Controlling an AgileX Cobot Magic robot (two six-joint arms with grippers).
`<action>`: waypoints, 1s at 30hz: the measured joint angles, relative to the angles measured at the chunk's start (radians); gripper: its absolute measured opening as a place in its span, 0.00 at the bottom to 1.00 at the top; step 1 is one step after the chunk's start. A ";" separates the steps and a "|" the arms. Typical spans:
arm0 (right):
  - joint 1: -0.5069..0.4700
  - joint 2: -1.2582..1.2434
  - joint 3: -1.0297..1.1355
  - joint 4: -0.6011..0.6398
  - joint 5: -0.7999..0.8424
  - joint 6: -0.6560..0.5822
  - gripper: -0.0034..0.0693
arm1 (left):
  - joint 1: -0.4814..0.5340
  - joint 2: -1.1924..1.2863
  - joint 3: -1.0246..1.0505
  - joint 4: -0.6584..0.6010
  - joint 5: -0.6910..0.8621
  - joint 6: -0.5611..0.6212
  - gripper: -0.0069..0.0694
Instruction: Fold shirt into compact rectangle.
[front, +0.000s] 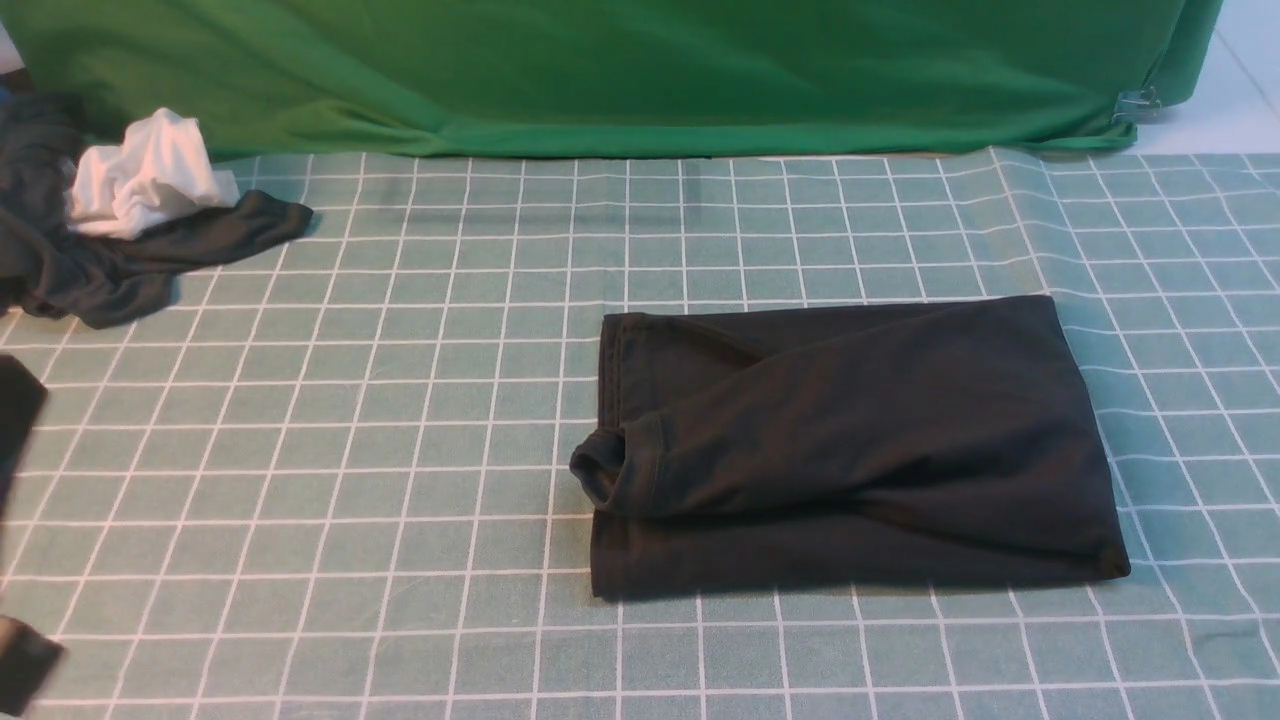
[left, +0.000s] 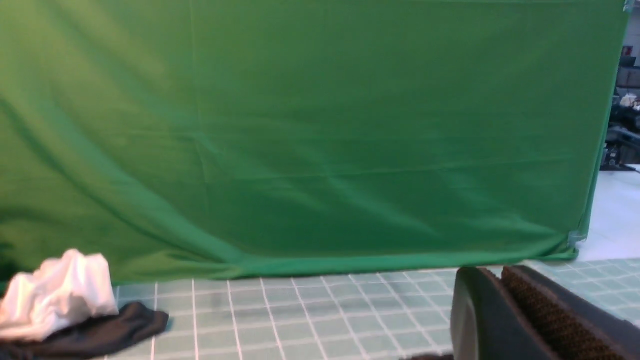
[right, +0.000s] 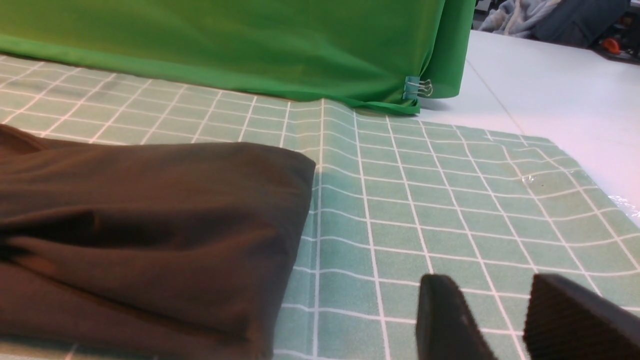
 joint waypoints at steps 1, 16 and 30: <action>0.000 0.000 0.000 0.000 0.000 0.000 0.38 | 0.000 -0.012 0.026 0.000 -0.012 0.000 0.11; 0.000 0.000 0.000 0.000 0.000 0.000 0.38 | 0.188 -0.200 0.233 -0.005 0.199 -0.038 0.11; 0.000 0.000 0.000 0.001 0.000 0.000 0.38 | 0.189 -0.200 0.233 -0.002 0.217 -0.048 0.11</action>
